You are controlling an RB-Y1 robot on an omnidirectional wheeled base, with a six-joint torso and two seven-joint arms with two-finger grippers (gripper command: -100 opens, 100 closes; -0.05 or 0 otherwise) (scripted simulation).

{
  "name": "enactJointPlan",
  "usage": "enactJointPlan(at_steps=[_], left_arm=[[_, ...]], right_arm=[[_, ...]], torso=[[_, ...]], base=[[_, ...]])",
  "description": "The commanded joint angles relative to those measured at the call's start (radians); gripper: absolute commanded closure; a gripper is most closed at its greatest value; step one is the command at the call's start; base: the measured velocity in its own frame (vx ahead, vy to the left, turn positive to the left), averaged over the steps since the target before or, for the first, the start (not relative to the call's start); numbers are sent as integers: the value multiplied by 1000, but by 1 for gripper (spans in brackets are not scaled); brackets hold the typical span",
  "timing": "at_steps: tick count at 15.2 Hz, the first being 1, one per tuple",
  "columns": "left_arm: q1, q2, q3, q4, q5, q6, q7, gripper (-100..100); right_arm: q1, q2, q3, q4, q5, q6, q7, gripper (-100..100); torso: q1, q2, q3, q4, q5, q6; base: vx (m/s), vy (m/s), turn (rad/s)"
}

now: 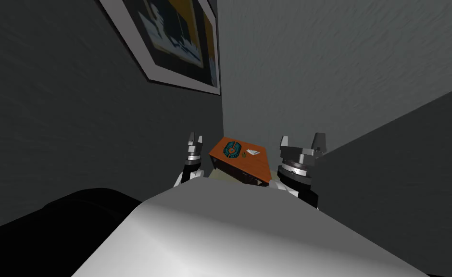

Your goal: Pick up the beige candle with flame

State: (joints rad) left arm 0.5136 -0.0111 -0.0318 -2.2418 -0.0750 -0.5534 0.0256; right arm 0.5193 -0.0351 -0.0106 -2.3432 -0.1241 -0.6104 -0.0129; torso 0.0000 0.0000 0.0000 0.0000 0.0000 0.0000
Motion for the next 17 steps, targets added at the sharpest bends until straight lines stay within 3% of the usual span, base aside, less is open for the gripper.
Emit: enactJointPlan(at_steps=[1, 6, 8, 17], left_arm=[[0, 0, 0, 0, 0, 0, 0, 0], [0, 0, 0, 0, 0, 0, 0, 0], [0, 0, 0, 0, 0, 0, 0, 0], [0, 0, 0, 0, 0, 0, 0, 0]], right_arm=[[-10, -43, 10, 43, 15, 7, 7, -100], [-26, -104, 29, 118, 40, 18, 20, -100], [-41, -156, 45, 173, 63, 28, 30, -100], [-75, -278, 89, 345, 119, 51, 56, -100]], torso=[[0, 0, 0, 0, 0, 0], [-1, 0, 0, 0, 0, -1], [-1, 0, 0, 0, 0, 0], [-1, -1, 0, 0, 0, -1]], base=[[-2, 2, 184], [-4, -9, 216], [-3, -7, 252], [-2, -11, 222]])
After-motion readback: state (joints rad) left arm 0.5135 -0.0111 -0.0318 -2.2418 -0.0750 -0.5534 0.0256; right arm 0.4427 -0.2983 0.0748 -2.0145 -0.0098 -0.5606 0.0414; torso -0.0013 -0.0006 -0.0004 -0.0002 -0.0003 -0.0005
